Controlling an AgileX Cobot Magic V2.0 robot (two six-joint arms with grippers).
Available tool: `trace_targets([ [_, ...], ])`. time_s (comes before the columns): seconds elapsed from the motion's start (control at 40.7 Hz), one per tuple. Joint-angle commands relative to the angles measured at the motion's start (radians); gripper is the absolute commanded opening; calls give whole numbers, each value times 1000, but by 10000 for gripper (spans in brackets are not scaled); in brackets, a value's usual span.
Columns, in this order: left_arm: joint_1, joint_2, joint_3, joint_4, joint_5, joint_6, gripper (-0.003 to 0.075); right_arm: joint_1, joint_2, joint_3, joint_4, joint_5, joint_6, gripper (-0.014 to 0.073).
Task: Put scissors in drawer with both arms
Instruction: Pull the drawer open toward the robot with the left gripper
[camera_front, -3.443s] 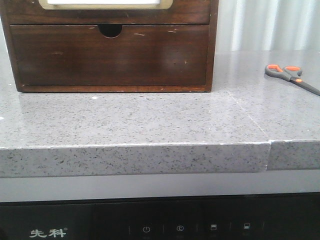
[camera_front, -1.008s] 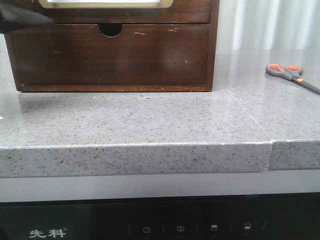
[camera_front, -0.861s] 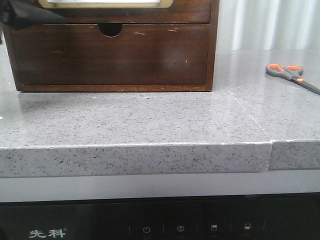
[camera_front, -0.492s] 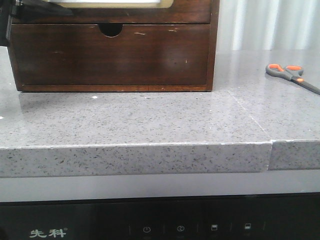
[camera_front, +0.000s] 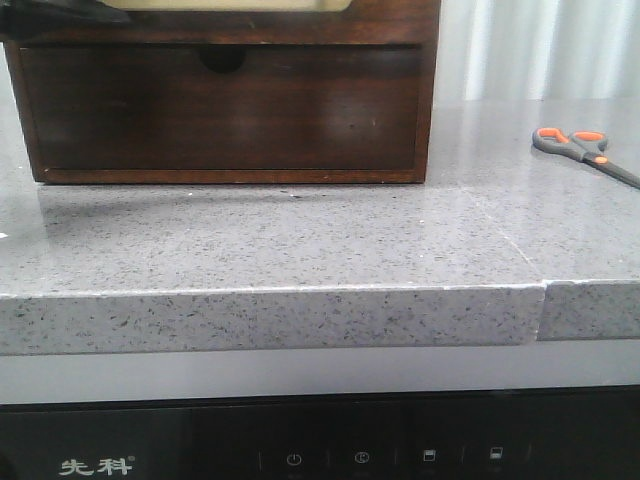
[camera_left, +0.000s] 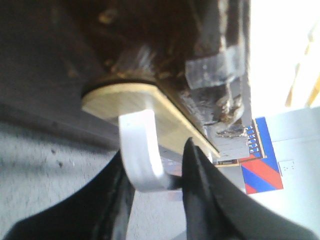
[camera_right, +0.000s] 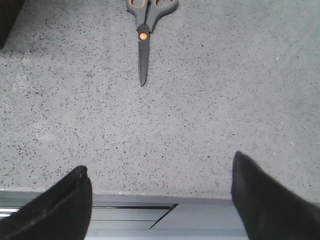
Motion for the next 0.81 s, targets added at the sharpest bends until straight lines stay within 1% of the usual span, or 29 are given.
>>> trace_targets([
  [0.0, -39, -139, 26, -46, 164, 86, 115, -2, 7, -25, -21, -60, -9, 594],
  [0.123, -81, -254, 118, -46, 169, 95, 115, -2, 7, -25, -21, -60, -9, 594],
  [0.246, -106, -351, 185, -46, 123, 95, 116, -2, 7, -25, -21, -60, -9, 594],
  [0.344, -106, -386, 215, -42, 92, 95, 132, -2, 7, -25, -21, -60, -9, 593],
  [0.369, -106, -390, 217, -40, 90, 95, 153, -2, 7, -25, -21, -60, -9, 593],
  [0.443, -106, -390, 224, -35, 90, 95, 247, -2, 7, -25, -21, -60, -9, 593],
  [0.541, -106, -390, 225, -25, 88, 95, 427, -2, 7, -25, -21, -60, -9, 593],
  [0.59, -106, -390, 225, -24, 83, 95, 494, -2, 7, -25, -21, -60, -9, 593],
  [0.664, -106, -390, 225, -15, 80, 95, 539, -2, 7, -25, -21, -60, -9, 593],
  [0.787, -106, -390, 225, 32, 95, 95, 535, -2, 7, -25, -21, -60, -9, 593],
])
